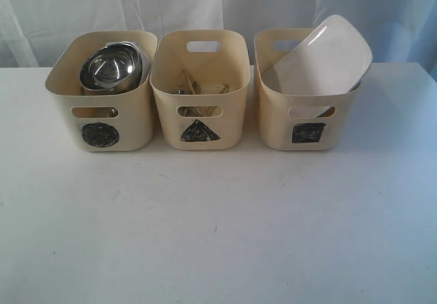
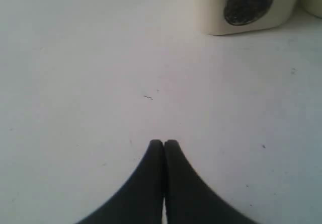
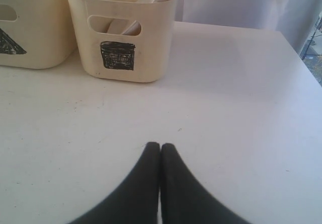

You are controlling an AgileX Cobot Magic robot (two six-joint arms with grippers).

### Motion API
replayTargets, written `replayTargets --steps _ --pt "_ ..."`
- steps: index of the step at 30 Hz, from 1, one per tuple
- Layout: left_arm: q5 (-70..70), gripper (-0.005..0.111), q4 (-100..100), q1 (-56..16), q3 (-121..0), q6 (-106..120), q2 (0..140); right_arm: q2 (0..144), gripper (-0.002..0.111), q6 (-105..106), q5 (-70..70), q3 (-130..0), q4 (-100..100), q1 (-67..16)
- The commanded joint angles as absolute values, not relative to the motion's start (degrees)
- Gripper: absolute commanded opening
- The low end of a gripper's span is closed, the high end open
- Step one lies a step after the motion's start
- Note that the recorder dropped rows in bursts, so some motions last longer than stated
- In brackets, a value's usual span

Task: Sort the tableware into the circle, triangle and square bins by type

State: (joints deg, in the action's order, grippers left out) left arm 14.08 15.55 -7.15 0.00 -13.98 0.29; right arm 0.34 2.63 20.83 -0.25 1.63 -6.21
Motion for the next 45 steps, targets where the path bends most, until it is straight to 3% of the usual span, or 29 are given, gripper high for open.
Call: replayTargets --steps 1,10,21,45 --pt "13.0 0.000 3.6 -7.0 0.0 0.0 0.0 0.0 0.000 2.7 19.8 0.0 1.6 -6.2" --pt "12.2 0.000 -5.9 -5.9 0.0 9.2 0.0 0.0 0.000 2.7 19.8 0.0 1.6 -6.2" --pt "12.2 0.000 -6.4 8.7 0.0 3.2 0.0 0.0 0.000 2.7 19.8 0.0 1.6 -6.2" --pt "11.8 0.000 -5.5 9.3 0.0 0.0 0.0 0.0 0.000 2.7 19.8 0.0 1.6 -6.2"
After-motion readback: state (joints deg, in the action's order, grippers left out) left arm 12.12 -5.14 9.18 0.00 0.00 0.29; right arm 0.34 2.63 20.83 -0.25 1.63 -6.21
